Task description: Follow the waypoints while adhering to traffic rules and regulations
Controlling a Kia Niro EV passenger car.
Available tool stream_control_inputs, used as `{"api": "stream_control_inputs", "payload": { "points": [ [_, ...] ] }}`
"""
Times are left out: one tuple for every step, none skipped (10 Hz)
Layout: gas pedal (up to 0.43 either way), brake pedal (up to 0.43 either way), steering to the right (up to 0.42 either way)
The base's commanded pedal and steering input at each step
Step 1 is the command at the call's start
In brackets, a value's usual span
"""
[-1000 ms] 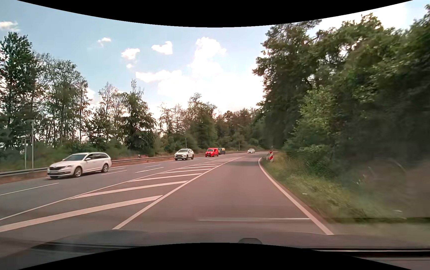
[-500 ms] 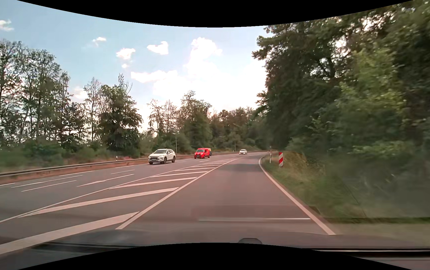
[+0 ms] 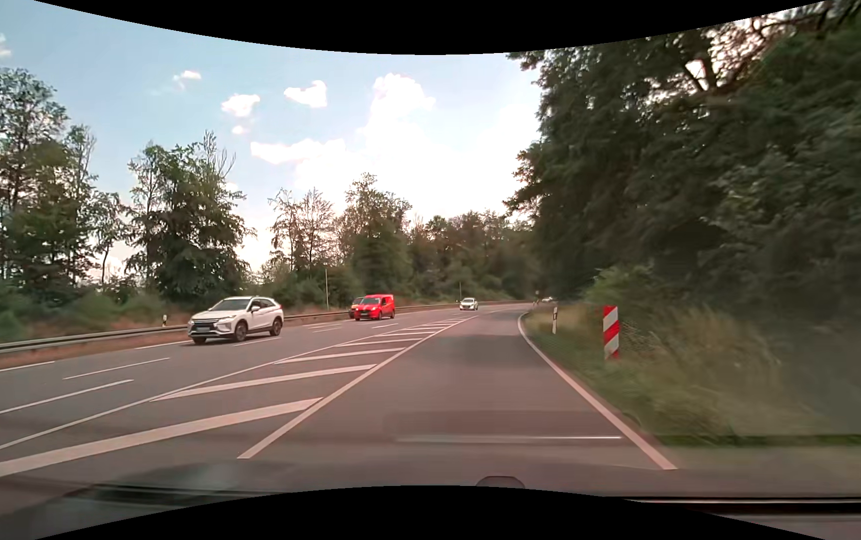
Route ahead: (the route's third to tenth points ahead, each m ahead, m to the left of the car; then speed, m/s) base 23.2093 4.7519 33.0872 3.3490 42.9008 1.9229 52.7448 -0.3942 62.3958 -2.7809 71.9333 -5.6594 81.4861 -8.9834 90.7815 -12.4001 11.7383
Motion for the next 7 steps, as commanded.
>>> {"api": "stream_control_inputs", "payload": {
  "points": [
    [0.287,0.000,0.014],
    [0.287,0.000,0.013],
    [0.287,0.000,0.013],
    [0.287,0.000,0.013],
    [0.287,0.000,0.013],
    [0.287,0.000,0.013],
    [0.287,0.000,0.012]
  ]
}}
